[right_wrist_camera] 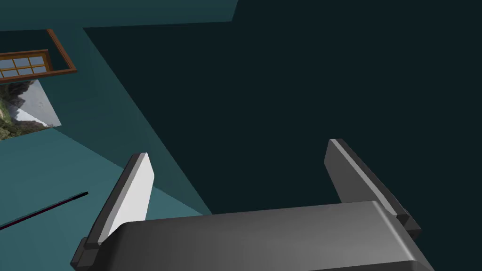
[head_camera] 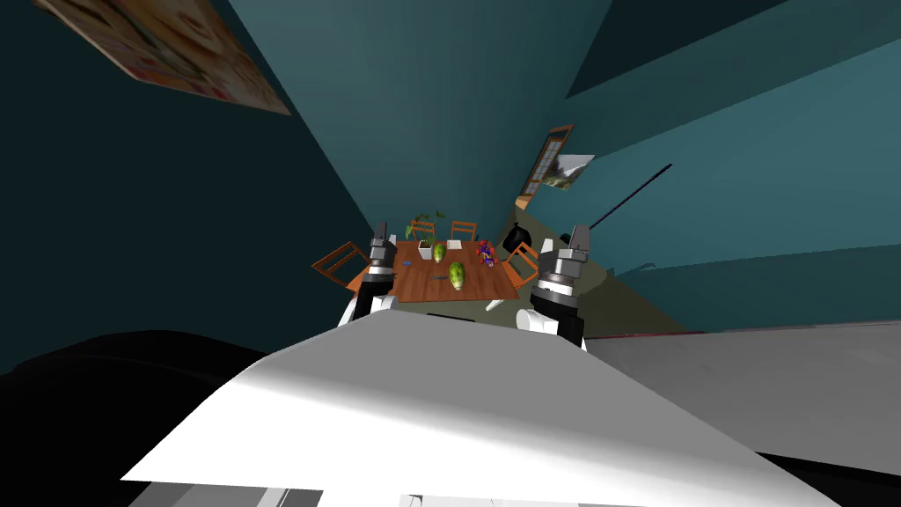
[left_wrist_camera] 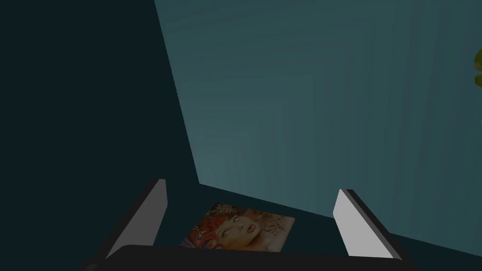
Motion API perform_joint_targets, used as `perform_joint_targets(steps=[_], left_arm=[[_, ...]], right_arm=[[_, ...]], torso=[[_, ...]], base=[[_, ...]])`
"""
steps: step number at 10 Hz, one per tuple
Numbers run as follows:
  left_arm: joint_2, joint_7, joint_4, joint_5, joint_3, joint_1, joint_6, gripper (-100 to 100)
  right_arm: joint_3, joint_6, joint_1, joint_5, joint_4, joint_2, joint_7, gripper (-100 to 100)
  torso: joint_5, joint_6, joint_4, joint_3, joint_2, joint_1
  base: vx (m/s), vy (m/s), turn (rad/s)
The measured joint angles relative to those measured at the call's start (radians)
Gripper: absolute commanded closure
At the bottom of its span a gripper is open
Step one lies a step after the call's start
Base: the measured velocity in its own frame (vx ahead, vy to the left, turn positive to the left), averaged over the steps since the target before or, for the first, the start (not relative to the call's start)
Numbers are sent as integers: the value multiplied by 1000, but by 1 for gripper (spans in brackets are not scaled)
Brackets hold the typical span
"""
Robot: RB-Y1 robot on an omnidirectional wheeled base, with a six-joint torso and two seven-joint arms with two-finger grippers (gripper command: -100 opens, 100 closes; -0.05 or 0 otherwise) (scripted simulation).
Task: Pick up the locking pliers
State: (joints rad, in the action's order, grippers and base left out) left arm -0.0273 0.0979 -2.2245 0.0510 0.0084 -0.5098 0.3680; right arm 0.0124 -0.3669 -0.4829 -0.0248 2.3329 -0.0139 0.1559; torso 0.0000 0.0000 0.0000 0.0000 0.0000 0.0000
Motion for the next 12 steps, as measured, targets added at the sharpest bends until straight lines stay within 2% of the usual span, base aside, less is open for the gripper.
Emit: perform_joint_targets(steps=[2,4,6,8,12], left_arm=[[-40,-23,44,9,21,-6,8,-100],[-77,-58,103,17,59,11,-2,-100],[-101,-98,163,31,92,4,-2,-100],[-110,-131,209,47,117,12,-20,-100],[-138,-208,329,66,187,19,-30,-100]], right_arm=[[0,0,0,0,0,0,0,0],[0,0,0,0,0,0,0,0],[0,0,0,0,0,0,0,0],[0,0,0,0,0,0,0,0],[0,0,0,0,0,0,0,0]], torso=[[0,0,2,4,7,0],[0,0,2,4,7,1],[0,0,1,3,5,1],[0,0,1,2,4,1],[0,0,1,1,2,2]], base=[[-127,-1,-156],[-82,4,-207],[-69,-2,-256],[-44,-4,-105],[-39,0,-232]])
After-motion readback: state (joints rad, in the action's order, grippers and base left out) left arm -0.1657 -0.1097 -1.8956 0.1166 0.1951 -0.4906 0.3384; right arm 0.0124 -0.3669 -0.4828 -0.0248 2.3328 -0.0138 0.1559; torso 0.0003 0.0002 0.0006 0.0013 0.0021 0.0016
